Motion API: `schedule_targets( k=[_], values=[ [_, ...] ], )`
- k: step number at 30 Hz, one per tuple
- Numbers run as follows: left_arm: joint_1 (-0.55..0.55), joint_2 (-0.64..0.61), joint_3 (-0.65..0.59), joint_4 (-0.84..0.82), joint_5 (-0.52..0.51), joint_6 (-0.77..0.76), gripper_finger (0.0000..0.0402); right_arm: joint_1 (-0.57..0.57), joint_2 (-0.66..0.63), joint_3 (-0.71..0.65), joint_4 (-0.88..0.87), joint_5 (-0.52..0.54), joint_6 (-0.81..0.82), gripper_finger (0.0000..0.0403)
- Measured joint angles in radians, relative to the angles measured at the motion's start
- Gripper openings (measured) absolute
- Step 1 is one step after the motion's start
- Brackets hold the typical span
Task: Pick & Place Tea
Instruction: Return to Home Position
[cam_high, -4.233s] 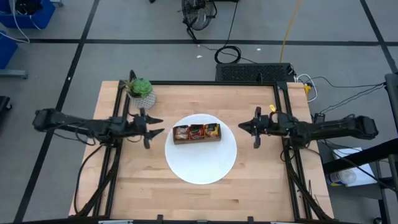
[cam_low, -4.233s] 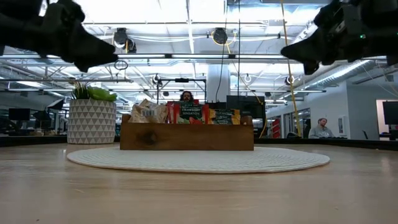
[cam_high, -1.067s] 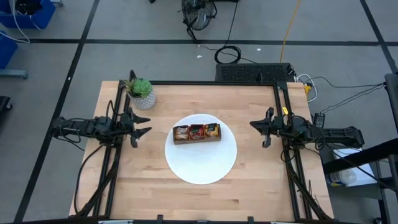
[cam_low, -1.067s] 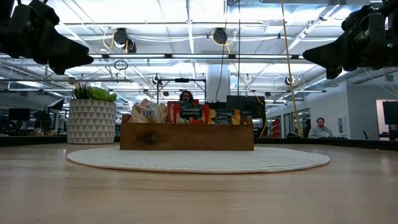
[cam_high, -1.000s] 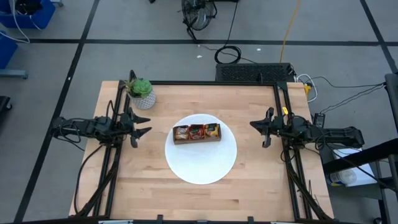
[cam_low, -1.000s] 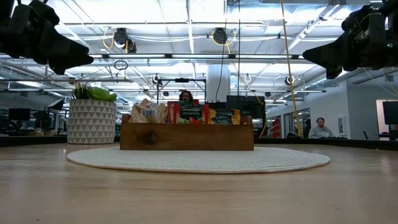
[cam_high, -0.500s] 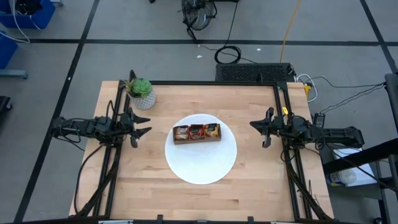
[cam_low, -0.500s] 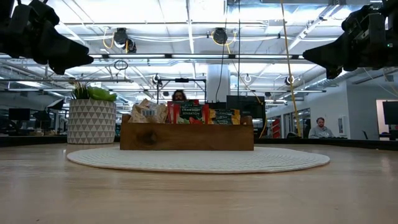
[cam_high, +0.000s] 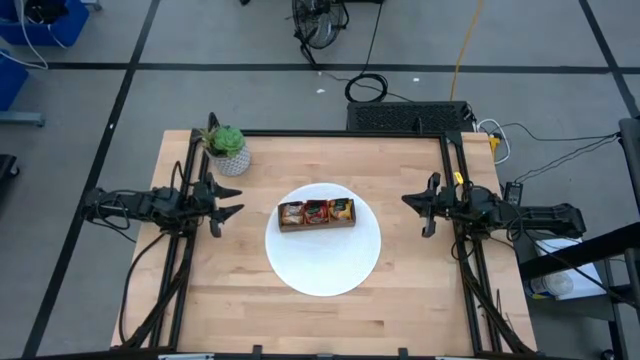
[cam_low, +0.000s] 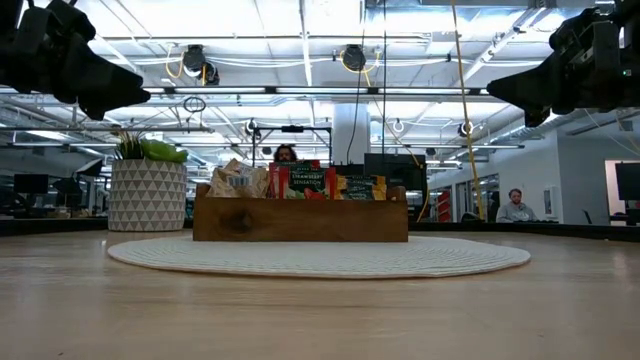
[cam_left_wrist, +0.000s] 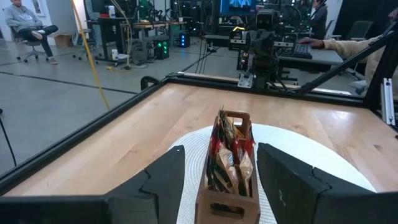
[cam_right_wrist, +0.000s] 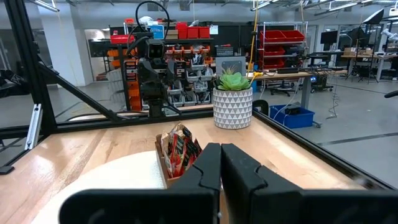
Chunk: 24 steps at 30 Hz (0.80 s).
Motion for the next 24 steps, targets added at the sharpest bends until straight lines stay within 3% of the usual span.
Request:
schedule_targets(
  k=[24],
  values=[
    [0.000,0.000,0.000,0.000,0.000,-0.002,0.0200,0.000,0.000,0.000,0.000,0.000,0.000,0.0000]
  ],
)
